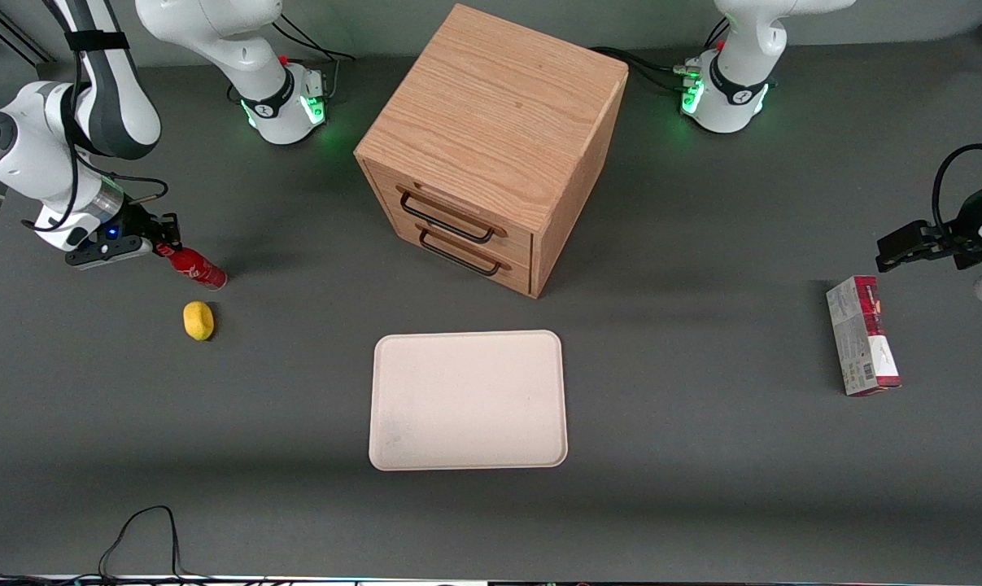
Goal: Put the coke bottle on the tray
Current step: 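Close the right gripper on the red bottle, then lift the red bottle off the table with the right gripper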
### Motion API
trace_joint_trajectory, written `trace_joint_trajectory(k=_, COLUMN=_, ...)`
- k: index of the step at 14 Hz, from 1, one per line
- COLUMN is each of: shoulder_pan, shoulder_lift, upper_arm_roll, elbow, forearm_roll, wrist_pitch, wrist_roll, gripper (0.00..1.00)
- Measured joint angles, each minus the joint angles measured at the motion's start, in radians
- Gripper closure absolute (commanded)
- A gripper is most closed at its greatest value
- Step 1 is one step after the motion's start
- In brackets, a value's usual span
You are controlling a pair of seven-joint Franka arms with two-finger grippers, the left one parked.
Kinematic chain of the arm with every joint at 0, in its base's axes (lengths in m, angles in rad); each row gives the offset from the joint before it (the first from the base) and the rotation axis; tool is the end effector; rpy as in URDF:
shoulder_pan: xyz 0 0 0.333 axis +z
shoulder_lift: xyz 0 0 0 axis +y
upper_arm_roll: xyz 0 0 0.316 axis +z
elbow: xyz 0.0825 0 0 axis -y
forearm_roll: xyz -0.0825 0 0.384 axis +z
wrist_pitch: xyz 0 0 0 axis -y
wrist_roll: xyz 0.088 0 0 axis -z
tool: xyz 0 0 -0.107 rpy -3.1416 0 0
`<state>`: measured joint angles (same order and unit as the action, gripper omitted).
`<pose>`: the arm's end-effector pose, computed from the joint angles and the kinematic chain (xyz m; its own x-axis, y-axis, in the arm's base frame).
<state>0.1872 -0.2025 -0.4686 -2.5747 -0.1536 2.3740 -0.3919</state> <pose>0.4156 -0.1174 0.3246 0.9733 0.2289 -0.0193 0.2291 -0.9734 0.0070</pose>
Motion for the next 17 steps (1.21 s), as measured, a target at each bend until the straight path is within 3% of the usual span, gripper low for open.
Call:
trace_joint_trajectory(k=4, shoulder_pan=0.005, shoulder_lift=-0.005, upper_arm_roll=0.006, elbow=0.076, forearm_roll=0.000, wrist_pitch=-0.144, wrist_roll=0.000, gripper=1.00)
trace_joint_trajectory(k=10, shoulder_pan=0.024, shoulder_lift=0.002, upper_arm_roll=0.107, elbow=0.498, forearm_roll=0.000, wrist_pitch=-0.627, wrist_roll=0.075, gripper=1.00)
trace_joint_trajectory(k=14, shoulder_pan=0.039, shoulder_lift=0.139, upper_arm_roll=0.158, elbow=0.872, forearm_roll=0.073, wrist_pitch=-0.930, wrist_roll=0.113, gripper=1.00)
trace_joint_trajectory(k=17, shoulder_pan=0.039, shoulder_lift=0.273, upper_arm_roll=0.159, elbow=1.064, forearm_roll=0.091, wrist_pitch=-1.038, wrist_roll=0.113, gripper=1.00)
